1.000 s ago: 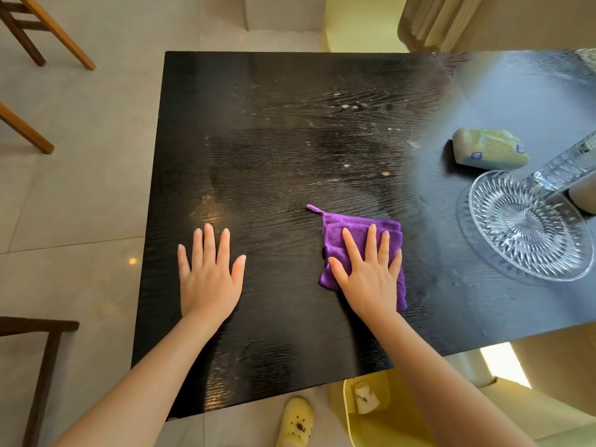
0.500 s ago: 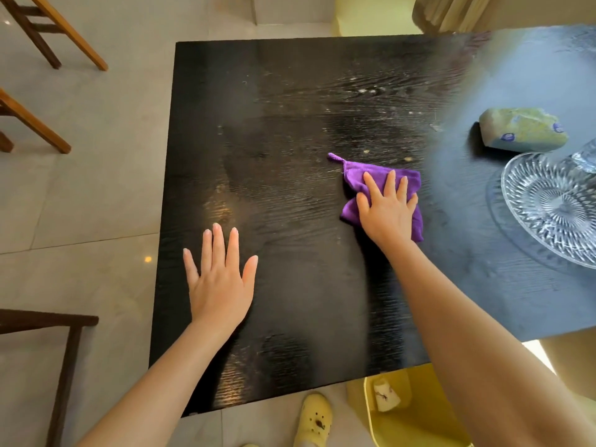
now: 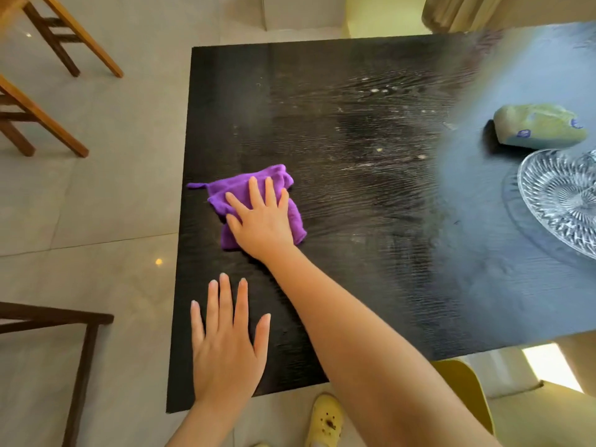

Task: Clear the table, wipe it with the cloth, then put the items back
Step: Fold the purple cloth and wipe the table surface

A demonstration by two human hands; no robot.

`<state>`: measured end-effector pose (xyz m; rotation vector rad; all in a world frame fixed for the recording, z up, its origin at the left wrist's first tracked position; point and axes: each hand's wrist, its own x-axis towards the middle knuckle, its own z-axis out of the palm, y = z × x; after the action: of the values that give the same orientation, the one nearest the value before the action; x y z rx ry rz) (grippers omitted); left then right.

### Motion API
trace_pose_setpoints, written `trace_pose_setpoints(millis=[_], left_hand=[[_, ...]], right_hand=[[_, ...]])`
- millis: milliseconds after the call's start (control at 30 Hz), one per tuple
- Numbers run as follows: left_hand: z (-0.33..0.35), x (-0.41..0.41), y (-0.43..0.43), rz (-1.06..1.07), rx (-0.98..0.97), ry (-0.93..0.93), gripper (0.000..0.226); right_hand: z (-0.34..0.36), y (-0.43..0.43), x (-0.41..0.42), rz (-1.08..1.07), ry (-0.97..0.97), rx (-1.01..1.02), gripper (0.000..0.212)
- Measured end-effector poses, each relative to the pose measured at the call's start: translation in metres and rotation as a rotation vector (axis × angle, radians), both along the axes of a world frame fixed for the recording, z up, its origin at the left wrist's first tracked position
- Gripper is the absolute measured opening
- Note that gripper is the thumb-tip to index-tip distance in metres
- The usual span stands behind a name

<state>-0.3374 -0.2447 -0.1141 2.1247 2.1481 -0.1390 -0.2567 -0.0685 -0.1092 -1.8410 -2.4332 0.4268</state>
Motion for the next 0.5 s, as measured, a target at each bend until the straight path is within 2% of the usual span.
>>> trace_pose_setpoints(millis=[167, 267, 367, 500], left_hand=[[0.000, 0.000, -0.001, 0.011, 0.009, 0.008, 0.070], [0.000, 0.001, -0.001, 0.007, 0.011, 0.010, 0.072], [0.000, 0.000, -0.001, 0.004, 0.012, -0.004, 0.074], [0.000, 0.000, -0.001, -0.010, 0.026, -0.008, 0.074]], right_hand=[[0.002, -0.037, 0.047, 0.209, -0.021, 0.071, 0.050], [0.001, -0.066, 0.092, 0.243, -0.008, 0.058, 0.053], [0.001, -0.079, 0.153, 0.132, -0.029, 0.097, 0.050], [0.003, -0.102, 0.233, -0.087, -0.070, 0.046, 0.052]])
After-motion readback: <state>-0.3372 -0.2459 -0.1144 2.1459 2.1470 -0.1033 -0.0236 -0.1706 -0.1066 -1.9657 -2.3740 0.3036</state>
